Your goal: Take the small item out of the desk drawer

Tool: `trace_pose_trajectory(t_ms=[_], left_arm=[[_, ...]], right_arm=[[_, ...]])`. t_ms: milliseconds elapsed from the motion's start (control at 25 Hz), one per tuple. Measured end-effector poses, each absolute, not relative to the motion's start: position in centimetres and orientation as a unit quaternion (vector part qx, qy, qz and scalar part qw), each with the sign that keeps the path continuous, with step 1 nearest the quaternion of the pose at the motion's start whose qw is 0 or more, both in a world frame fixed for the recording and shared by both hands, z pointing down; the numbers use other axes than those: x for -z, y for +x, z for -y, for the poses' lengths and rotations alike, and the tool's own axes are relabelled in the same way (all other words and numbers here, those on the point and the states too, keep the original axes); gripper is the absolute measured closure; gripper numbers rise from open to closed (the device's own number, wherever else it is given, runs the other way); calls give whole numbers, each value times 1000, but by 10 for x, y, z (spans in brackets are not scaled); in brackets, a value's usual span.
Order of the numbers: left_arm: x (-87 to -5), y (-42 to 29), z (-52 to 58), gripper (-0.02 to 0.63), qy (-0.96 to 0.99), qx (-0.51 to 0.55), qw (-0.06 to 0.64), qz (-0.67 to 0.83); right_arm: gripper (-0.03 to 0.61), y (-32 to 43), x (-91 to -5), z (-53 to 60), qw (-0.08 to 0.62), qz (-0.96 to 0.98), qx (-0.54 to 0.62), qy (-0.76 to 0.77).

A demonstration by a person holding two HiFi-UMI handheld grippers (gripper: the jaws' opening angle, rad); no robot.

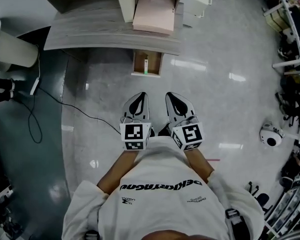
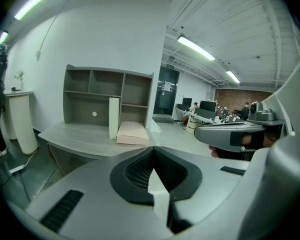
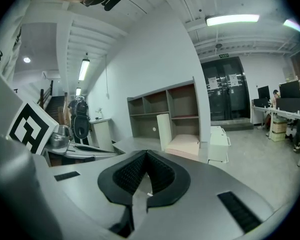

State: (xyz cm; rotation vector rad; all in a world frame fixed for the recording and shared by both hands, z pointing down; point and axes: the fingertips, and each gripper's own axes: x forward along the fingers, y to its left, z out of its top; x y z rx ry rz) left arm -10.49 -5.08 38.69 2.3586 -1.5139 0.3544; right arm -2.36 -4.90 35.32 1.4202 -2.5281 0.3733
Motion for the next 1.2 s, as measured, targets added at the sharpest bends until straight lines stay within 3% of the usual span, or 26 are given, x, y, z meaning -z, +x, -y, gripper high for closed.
trace_pose_trajectory(t_ms=[1200], left_arm=[[-513,-76,141,597,782,-188,193,562]], right_arm=[[546,13,-473,126,115,844,-213,478]])
